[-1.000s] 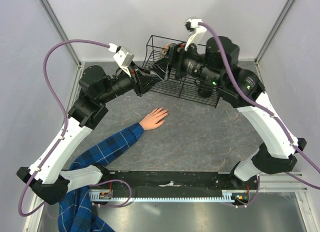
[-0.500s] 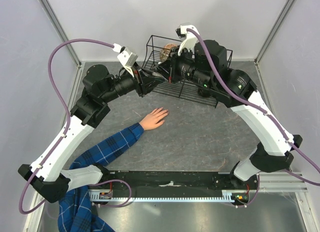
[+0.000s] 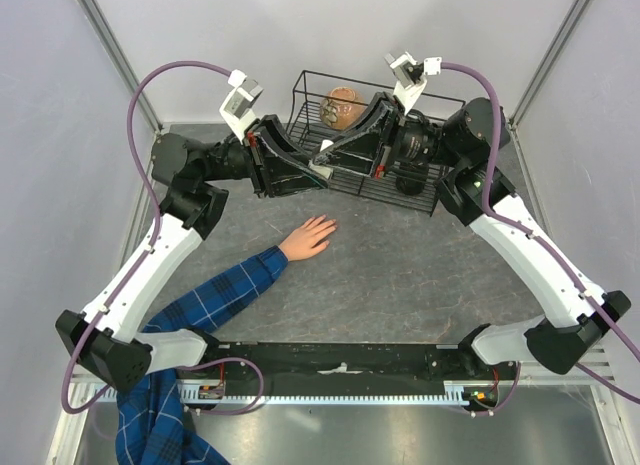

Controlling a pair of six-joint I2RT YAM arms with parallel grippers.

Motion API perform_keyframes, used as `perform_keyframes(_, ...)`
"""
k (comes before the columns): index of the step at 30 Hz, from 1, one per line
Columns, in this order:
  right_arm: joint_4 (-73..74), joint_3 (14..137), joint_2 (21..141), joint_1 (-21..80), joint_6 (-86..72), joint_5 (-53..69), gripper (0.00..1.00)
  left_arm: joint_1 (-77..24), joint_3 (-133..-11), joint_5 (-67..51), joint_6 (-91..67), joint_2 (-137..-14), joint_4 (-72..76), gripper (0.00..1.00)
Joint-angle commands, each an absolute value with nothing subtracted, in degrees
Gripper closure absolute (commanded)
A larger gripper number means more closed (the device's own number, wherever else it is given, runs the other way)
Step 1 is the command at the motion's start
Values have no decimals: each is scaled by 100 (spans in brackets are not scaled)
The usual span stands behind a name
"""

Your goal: Paint the nails

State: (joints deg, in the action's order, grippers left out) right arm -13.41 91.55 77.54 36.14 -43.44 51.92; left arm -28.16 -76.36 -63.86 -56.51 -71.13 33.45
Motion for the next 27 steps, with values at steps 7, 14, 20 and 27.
perform_keyframes(7,2187,10459,7568,3639,-2462,3430,8,-2733,-8164,-5214,-2999,-6645,846,98)
perform_keyframes(14,3119,10924,7751,3674,-2610,1794,2,-2987,-8341,-3667,-1733,-6504,-438,98)
perform_keyframes(20,3665,11838,8235,4341,-2373,696,11,-3331,-8464,-2787,-1134,-6548,-835,98)
perform_keyframes(27,4016,12445,8710,4904,-2233,71,44,-3568,-8587,-2575,-870,-6636,-984,98)
